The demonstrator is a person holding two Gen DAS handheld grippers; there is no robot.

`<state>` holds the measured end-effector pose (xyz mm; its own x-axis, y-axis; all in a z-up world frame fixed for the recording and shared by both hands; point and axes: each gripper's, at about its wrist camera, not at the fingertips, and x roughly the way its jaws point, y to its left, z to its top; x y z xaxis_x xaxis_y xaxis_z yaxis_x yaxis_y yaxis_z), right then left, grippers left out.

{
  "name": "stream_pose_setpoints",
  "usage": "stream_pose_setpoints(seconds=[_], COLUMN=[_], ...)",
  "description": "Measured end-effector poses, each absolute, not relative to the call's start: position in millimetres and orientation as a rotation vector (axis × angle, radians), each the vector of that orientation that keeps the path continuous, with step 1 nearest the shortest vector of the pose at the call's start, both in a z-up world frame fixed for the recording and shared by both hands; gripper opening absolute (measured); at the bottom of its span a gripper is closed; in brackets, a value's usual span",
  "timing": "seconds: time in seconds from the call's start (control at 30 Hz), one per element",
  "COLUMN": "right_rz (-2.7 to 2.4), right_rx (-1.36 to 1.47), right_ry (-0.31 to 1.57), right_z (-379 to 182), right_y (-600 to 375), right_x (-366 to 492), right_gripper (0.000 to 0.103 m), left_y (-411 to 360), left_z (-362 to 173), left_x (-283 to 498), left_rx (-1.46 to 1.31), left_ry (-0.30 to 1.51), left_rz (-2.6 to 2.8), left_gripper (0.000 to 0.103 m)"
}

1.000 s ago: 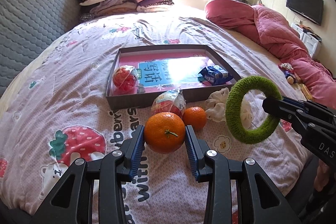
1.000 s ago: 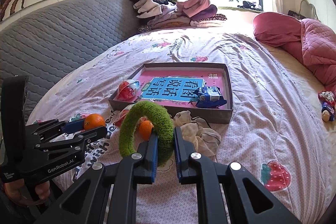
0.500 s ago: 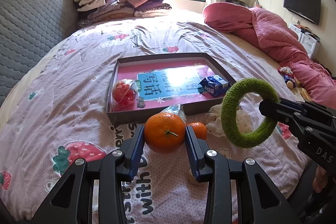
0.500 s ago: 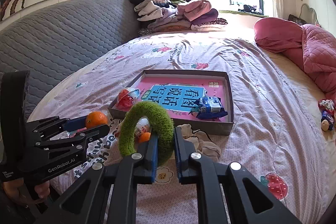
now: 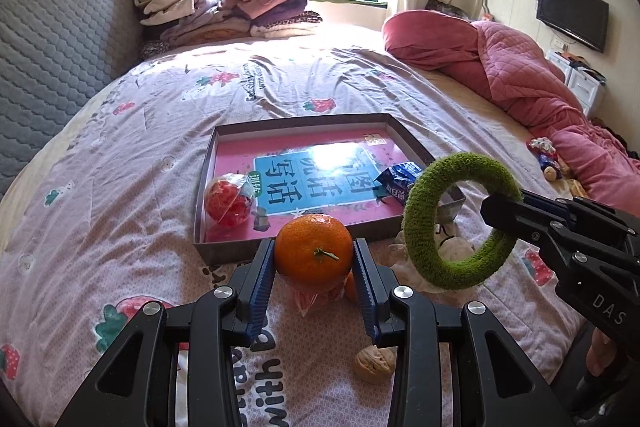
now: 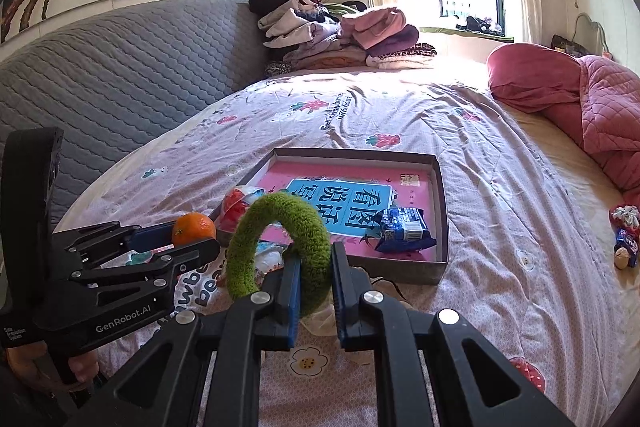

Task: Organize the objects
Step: 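Carry the orange and green ring over the grey tray with both tools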

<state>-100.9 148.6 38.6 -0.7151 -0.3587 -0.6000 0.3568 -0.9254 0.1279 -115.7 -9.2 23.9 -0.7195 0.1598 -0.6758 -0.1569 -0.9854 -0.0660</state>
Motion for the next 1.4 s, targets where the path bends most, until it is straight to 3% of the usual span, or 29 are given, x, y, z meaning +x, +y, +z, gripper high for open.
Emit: stream_pose_setpoints(seconds=[0.9, 1.4], right_rz=[-2.668, -2.700], right_rx=[0.852, 0.828], right_ry=[-0.019, -0.015], right_z=[58, 61], right_y=[162, 166], right_x=[-155, -180], right_gripper=[0.014, 0.014], left_y=[-12, -22], left_z=[52, 42], left_x=[-169, -193], left_rx=[-1.009, -1.011], left_ry=[0.050, 0.034], left_rz=[2.797, 2.809], left_gripper=[0.039, 0.039])
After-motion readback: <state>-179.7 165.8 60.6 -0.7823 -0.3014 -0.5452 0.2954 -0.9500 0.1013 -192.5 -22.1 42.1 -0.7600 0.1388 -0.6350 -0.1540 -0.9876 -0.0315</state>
